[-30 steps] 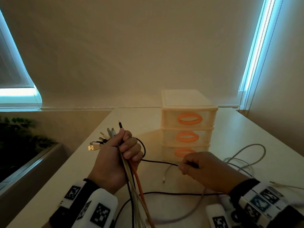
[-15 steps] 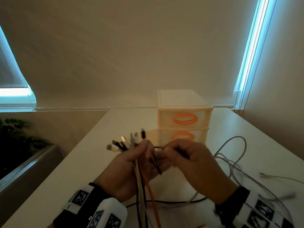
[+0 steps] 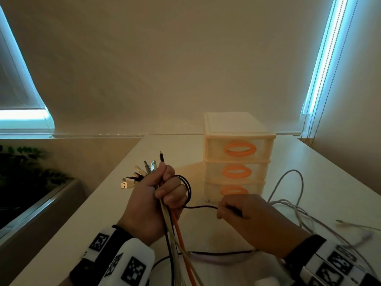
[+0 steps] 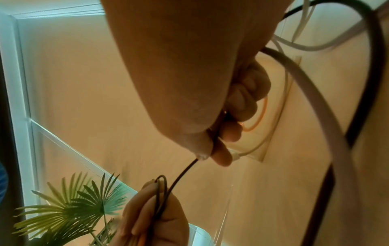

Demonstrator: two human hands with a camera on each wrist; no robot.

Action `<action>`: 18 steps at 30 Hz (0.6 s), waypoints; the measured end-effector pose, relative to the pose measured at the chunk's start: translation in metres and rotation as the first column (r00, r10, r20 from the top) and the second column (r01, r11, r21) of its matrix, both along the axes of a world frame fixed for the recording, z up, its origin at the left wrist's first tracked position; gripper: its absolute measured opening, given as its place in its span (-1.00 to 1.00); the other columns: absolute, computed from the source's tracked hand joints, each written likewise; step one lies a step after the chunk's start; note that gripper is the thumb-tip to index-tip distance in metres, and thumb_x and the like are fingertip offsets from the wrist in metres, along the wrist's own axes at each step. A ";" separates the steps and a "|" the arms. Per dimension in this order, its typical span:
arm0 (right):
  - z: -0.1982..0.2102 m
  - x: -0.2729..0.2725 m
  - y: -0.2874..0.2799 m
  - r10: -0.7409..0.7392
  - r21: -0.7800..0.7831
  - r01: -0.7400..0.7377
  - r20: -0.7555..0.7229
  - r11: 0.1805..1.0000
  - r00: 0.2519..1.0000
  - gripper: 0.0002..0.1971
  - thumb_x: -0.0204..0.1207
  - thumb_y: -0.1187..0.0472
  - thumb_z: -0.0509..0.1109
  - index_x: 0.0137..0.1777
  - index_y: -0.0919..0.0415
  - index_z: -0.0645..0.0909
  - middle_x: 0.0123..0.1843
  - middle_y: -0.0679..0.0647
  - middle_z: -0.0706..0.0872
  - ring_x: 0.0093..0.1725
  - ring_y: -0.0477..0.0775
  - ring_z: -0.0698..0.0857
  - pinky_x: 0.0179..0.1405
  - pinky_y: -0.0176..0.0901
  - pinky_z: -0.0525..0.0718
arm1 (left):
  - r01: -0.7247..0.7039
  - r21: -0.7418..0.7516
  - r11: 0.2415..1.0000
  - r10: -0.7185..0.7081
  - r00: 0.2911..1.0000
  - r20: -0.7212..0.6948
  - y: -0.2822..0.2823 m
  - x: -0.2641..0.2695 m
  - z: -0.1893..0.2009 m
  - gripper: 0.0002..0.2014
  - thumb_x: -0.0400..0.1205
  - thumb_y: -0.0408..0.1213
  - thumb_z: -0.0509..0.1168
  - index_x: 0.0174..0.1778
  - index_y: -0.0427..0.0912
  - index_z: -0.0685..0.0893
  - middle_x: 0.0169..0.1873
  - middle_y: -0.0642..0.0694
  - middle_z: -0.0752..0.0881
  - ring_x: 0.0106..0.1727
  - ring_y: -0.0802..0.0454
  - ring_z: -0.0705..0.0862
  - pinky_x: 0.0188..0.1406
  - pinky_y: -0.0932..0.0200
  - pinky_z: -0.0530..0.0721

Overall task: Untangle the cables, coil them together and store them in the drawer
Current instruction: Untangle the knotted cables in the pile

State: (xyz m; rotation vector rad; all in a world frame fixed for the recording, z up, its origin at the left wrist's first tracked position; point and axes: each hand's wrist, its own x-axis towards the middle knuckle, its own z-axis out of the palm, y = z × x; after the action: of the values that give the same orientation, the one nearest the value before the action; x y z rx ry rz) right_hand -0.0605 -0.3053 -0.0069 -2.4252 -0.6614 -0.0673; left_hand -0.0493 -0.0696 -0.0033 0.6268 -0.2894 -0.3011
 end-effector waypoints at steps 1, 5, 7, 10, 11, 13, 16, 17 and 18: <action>0.000 0.001 -0.003 0.016 -0.012 -0.016 -0.034 1.000 0.999 -0.79 0.72 -0.02 0.27 -0.08 -0.13 0.71 -0.15 -0.34 0.68 -0.23 -0.14 0.65 -0.26 -0.30 0.60 | -0.004 0.002 1.000 0.004 1.000 0.001 0.002 0.001 0.000 -0.62 0.85 -0.04 0.03 -0.25 -0.12 0.44 -0.62 0.06 0.33 -0.55 0.12 0.34 -0.52 0.24 0.32; 0.005 0.008 -0.022 -0.078 -0.097 0.071 -0.080 0.993 0.994 -0.71 0.70 -0.12 0.27 -0.19 -0.09 0.69 -0.28 -0.12 0.72 -0.32 -0.12 0.66 -0.33 -0.34 0.59 | -0.029 -0.010 1.000 0.029 0.999 0.017 0.007 0.001 0.005 -0.63 0.83 -0.05 0.05 -0.26 -0.11 0.44 -0.62 0.07 0.33 -0.56 0.13 0.32 -0.53 0.24 0.33; 0.004 0.012 -0.029 -0.144 -0.076 0.138 -0.088 0.988 0.986 -0.66 0.70 -0.15 0.27 -0.25 -0.04 0.67 -0.33 -0.08 0.70 -0.40 -0.20 0.61 -0.36 -0.37 0.56 | -0.024 -0.008 1.000 0.025 0.999 0.030 0.009 0.000 0.005 -0.64 0.83 -0.05 0.06 -0.25 -0.11 0.43 -0.62 0.06 0.34 -0.55 0.12 0.33 -0.52 0.24 0.33; 0.003 0.015 -0.029 -0.175 -0.077 0.170 -0.050 0.982 0.983 -0.69 0.70 -0.12 0.26 -0.25 -0.08 0.63 -0.29 -0.05 0.71 -0.32 -0.11 0.66 -0.28 -0.26 0.63 | 0.064 -0.006 0.998 -0.064 0.996 0.058 0.010 0.001 0.006 -0.65 0.86 -0.06 0.03 -0.22 -0.11 0.41 -0.61 0.05 0.38 -0.54 0.11 0.32 -0.49 0.21 0.30; 0.003 0.015 -0.028 -0.185 -0.064 0.184 -0.019 0.981 0.982 -0.69 0.70 -0.12 0.26 -0.25 -0.07 0.60 -0.30 -0.03 0.70 -0.31 -0.07 0.67 -0.26 -0.21 0.65 | 0.117 0.004 0.993 -0.117 0.990 0.077 0.010 0.000 0.008 -0.65 0.87 -0.07 0.02 -0.21 -0.12 0.41 -0.61 0.04 0.37 -0.54 0.10 0.31 -0.48 0.21 0.28; 0.005 0.015 -0.025 -0.234 0.022 0.233 0.080 0.972 0.969 -0.66 0.67 -0.16 0.28 -0.29 -0.04 0.55 -0.37 0.00 0.66 -0.36 -0.04 0.64 -0.32 -0.12 0.64 | 0.213 0.123 0.969 -0.227 0.967 0.114 0.008 -0.007 0.013 -0.66 0.86 -0.09 0.07 -0.21 -0.14 0.40 -0.60 0.01 0.42 -0.54 0.06 0.37 -0.47 0.20 0.35; 0.009 0.008 -0.011 -0.267 0.223 0.219 0.212 0.950 0.940 -0.68 0.63 -0.14 0.34 -0.30 -0.02 0.54 -0.43 -0.02 0.62 -0.41 -0.04 0.59 -0.41 -0.20 0.55 | 0.257 0.486 0.835 -0.360 0.924 0.130 -0.008 -0.023 0.012 -0.67 0.81 -0.12 0.15 -0.25 -0.18 0.43 -0.26 -0.40 0.76 -0.25 -0.22 0.73 -0.19 0.05 0.67; 0.011 0.003 -0.005 -0.242 0.284 0.168 0.248 0.944 0.938 -0.72 0.62 -0.10 0.36 -0.28 -0.03 0.57 -0.40 -0.05 0.64 -0.39 -0.05 0.59 -0.43 -0.25 0.53 | 0.277 0.545 0.791 -0.397 0.911 0.112 -0.015 -0.027 0.010 -0.67 0.82 -0.14 0.12 -0.24 -0.20 0.43 -0.03 -0.53 0.75 0.00 -0.36 0.75 0.04 -0.06 0.70; 0.014 -0.002 0.001 -0.200 0.332 0.102 0.277 0.938 0.940 -0.76 0.62 -0.06 0.38 -0.26 -0.05 0.59 -0.36 -0.11 0.65 -0.38 -0.07 0.59 -0.44 -0.32 0.51 | 0.275 0.560 0.782 -0.392 0.915 0.097 -0.021 -0.030 0.009 -0.67 0.82 -0.15 0.13 -0.24 -0.22 0.44 0.11 -0.58 0.70 0.19 -0.44 0.70 0.22 -0.14 0.65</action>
State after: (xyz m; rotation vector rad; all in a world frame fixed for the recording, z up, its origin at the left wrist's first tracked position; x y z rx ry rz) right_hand -0.0629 -0.3047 0.0069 -2.1672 -0.5448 -0.5823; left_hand -0.0795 -0.0908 0.0054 1.1736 -0.5327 -0.6796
